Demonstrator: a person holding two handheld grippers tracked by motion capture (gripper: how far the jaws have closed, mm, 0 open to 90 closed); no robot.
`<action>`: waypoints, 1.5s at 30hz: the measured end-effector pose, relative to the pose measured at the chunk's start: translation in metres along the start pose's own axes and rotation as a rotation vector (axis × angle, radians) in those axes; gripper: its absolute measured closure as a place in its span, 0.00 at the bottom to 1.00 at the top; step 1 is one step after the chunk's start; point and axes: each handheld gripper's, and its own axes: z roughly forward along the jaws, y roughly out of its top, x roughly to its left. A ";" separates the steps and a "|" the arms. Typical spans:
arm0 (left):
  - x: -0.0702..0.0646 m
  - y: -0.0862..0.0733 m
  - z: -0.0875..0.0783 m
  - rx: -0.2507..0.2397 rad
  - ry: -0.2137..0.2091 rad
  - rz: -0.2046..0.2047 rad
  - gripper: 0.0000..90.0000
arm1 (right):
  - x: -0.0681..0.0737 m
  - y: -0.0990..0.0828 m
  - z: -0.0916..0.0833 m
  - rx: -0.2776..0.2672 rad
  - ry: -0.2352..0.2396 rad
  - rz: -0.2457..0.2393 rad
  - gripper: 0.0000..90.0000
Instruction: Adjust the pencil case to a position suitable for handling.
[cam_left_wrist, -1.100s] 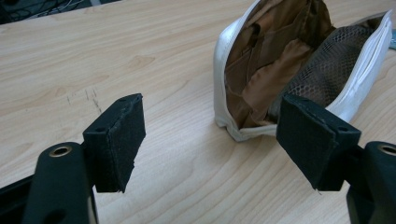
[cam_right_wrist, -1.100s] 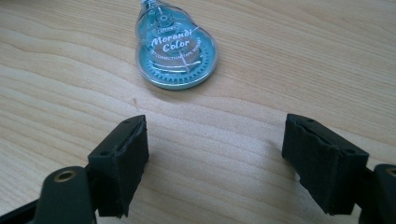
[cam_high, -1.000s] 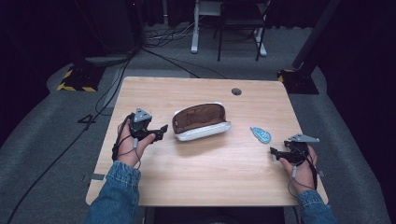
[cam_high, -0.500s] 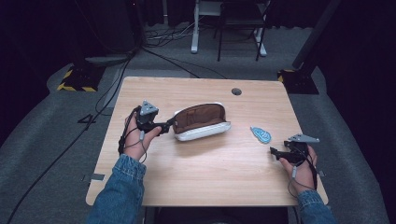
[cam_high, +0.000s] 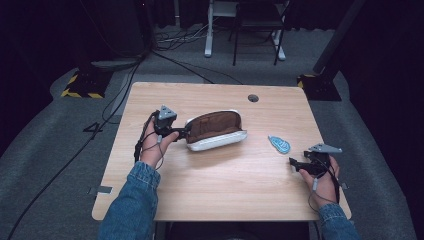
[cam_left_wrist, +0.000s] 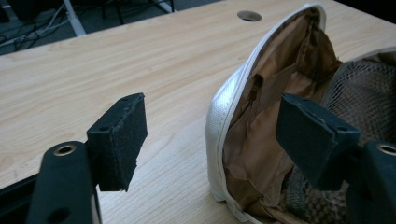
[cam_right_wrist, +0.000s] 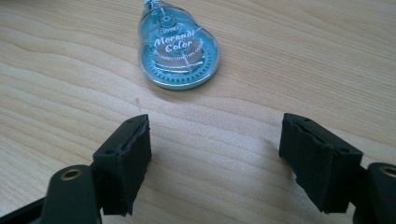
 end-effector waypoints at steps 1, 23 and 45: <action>0.000 -0.001 0.002 0.005 -0.004 0.000 0.29 | 0.000 0.000 0.000 0.000 0.001 0.001 0.29; 0.003 -0.007 0.045 0.096 -0.106 -0.011 0.43 | 0.001 0.000 -0.001 -0.002 0.003 -0.003 0.30; 0.005 -0.005 0.055 0.123 -0.204 0.024 0.88 | 0.001 0.000 -0.001 -0.001 0.005 -0.005 0.31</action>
